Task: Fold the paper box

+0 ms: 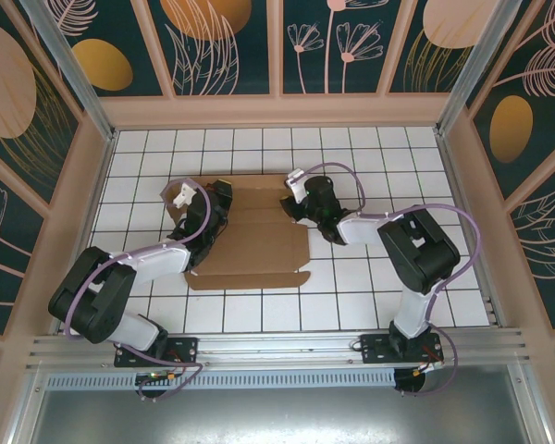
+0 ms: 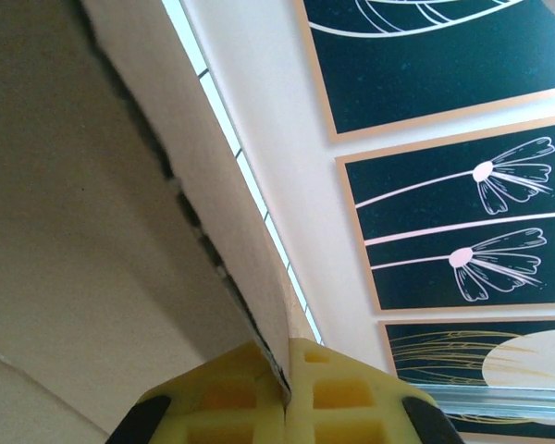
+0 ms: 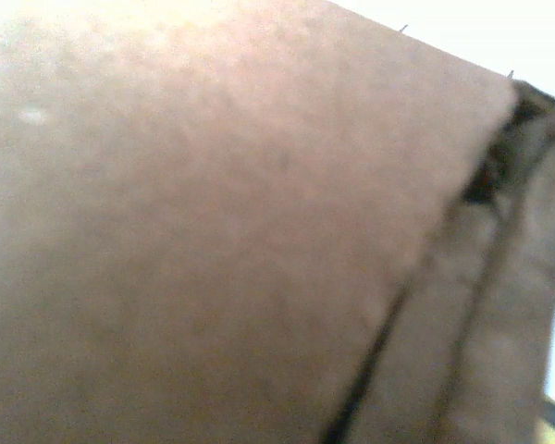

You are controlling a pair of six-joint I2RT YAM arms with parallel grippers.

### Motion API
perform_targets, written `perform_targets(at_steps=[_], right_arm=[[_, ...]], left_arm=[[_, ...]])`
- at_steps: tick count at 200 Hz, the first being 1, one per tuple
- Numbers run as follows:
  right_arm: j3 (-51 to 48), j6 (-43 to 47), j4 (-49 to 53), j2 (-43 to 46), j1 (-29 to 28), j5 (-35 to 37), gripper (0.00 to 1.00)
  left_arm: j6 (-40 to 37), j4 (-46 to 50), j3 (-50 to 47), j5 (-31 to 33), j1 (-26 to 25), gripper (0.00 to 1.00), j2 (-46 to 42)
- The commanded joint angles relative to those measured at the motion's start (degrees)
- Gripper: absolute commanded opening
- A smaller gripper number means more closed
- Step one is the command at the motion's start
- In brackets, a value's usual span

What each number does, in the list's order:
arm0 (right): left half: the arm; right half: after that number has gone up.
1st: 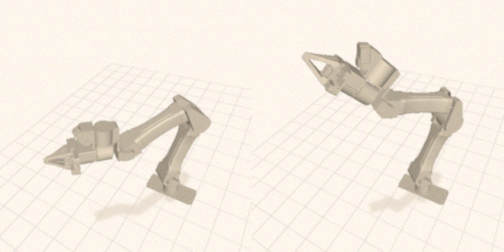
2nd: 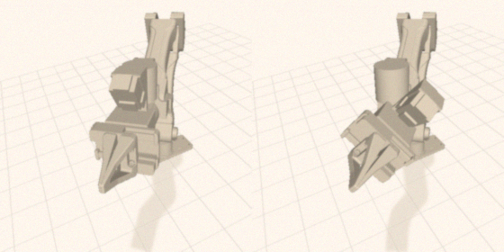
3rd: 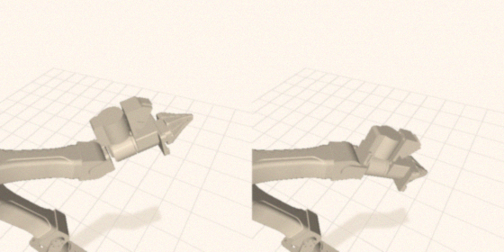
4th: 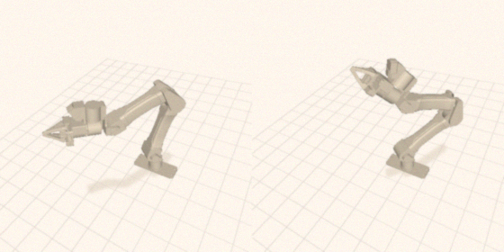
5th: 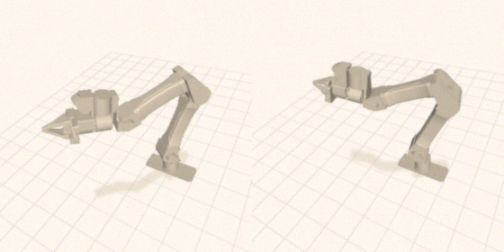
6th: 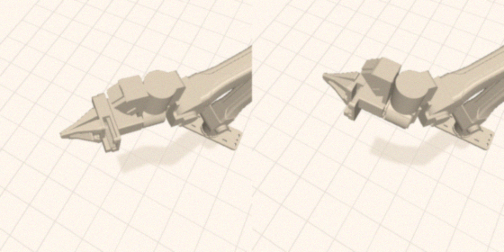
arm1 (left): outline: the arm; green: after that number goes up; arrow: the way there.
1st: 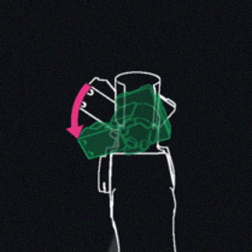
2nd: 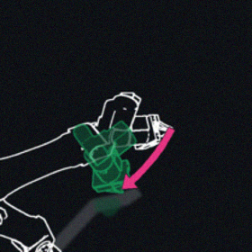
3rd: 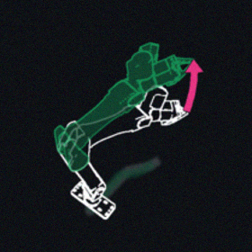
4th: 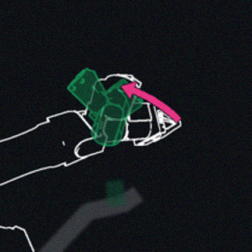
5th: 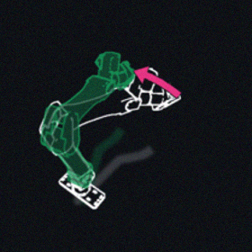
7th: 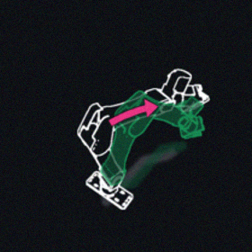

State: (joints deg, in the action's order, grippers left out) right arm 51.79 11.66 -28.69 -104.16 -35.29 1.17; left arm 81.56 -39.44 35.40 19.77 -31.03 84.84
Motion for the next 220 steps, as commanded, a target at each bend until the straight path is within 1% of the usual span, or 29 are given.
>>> perform_targets(at_steps=[1, 5, 18, 32, 39, 55, 68, 91, 116, 145, 161, 191, 220], right_arm=[[1.4, -1.1, -1.6, -1.8, -0.9, 5.6, 0.34], [1.4, -1.4, -1.6, -1.9, -1.0, 6.5, 0.31], [2.0, -2.0, -0.7, -2.4, -1.5, 9.5, 0.27], [3.0, -2.8, 0.6, -3.2, -2.2, 13.5, 0.21], [4.0, -3.6, 1.9, -3.8, -2.4, 15.8, 0.18], [6.3, -5.5, 5.5, -5.1, -2.8, 19.7, 0.09], [7.9, -6.8, 8.0, -5.8, -3.3, 22.8, 0.08], [8.4, -8.1, 8.6, -6.4, -4.1, 27.4, 0.05], [11.3, -9.7, 12.3, -8.8, -4.6, 32.7, 0.0], [15.7, -12.7, 18.6, -12.1, -5.6, 39.9, 0.0], [17.3, -14.5, 21.4, -13.1, -5.8, 41.0, 0.0], [16.3, -16.9, 20.9, -12.6, -5.6, 40.2, 0.0], [14.2, -18.0, 18.2, -11.3, -5.0, 36.0, 0.0]], left_arm=[[0.9, 2.8, 1.1, -1.2, -0.4, 0.0, 0.8], [1.0, 2.9, 1.1, -1.2, -0.4, 0.0, 0.7], [1.1, 3.0, 1.4, -1.4, -0.4, 0.0, 0.8], [1.5, 4.1, 2.0, -1.8, -0.4, 0.0, 1.1], [1.6, 4.1, 2.0, -2.0, -0.4, 0.0, 1.4], [2.4, 4.0, 2.0, -2.3, -0.4, 0.0, 1.8], [2.5, 3.9, 2.0, -2.3, -0.4, 0.0, 2.0], [2.9, 4.0, 2.1, -2.2, -0.4, 0.0, 2.4], [3.3, 4.1, 2.5, -2.6, -0.4, 0.0, 2.9], [3.7, 4.5, 2.7, -2.6, -0.4, 0.0, 3.0], [3.8, 4.6, 2.8, -2.8, -0.4, 0.0, 3.1], [4.1, 4.8, 2.8, -3.2, -0.4, 0.0, 3.7], [4.4, 4.2, 3.0, -4.4, -0.4, 0.0, 4.7]])
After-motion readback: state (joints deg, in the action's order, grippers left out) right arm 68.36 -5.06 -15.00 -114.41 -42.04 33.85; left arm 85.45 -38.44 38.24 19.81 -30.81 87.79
